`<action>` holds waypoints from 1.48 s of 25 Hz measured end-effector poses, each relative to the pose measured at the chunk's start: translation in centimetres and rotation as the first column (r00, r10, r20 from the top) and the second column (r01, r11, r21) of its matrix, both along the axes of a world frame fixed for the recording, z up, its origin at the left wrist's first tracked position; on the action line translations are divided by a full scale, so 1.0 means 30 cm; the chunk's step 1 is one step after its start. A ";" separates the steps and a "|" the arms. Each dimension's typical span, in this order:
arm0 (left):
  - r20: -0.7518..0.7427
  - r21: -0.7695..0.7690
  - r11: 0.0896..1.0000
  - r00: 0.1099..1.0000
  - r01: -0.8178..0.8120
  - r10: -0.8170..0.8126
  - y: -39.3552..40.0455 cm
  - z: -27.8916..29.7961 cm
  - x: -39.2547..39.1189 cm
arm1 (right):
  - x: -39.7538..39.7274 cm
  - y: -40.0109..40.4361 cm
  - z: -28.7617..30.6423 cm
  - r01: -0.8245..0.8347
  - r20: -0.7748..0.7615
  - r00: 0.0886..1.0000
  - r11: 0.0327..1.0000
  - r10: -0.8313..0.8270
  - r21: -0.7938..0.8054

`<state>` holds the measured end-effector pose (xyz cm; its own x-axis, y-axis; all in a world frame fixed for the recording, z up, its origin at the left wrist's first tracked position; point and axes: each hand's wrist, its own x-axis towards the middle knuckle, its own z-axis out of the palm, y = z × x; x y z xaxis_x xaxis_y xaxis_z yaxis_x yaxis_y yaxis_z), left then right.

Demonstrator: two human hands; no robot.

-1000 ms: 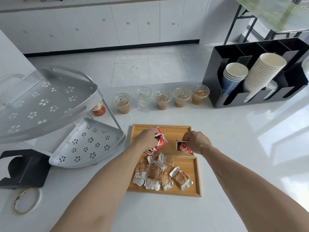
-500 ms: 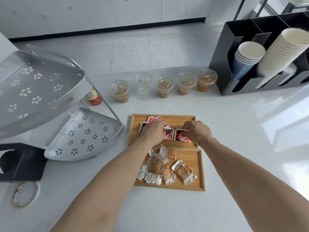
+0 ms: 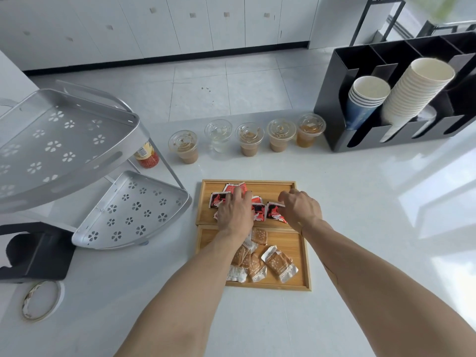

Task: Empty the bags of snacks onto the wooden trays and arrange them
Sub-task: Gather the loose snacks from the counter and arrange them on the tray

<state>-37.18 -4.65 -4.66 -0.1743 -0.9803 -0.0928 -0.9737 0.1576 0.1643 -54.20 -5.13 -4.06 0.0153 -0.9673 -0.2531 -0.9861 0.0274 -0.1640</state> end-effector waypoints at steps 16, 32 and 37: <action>-0.015 0.460 0.884 0.995 -0.081 0.099 0.255 0.226 0.415 | 0.155 0.207 0.246 -0.191 -0.023 0.980 0.961 0.200 0.202; 0.050 0.594 0.686 0.870 -0.421 0.490 0.853 0.192 1.106 | 0.754 0.463 0.140 -0.522 0.066 0.847 0.803 0.528 0.287; 0.069 0.610 0.658 0.857 -0.441 0.511 0.987 0.118 1.233 | 0.884 0.570 0.075 -0.576 0.088 0.807 0.746 0.584 0.336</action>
<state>-0.19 24.96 -1.11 0.2586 -0.6828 -0.6833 -0.8605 -0.4843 0.1582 -27.69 11.98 -1.82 0.5360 -0.6310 -0.5608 -0.8332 -0.5022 -0.2313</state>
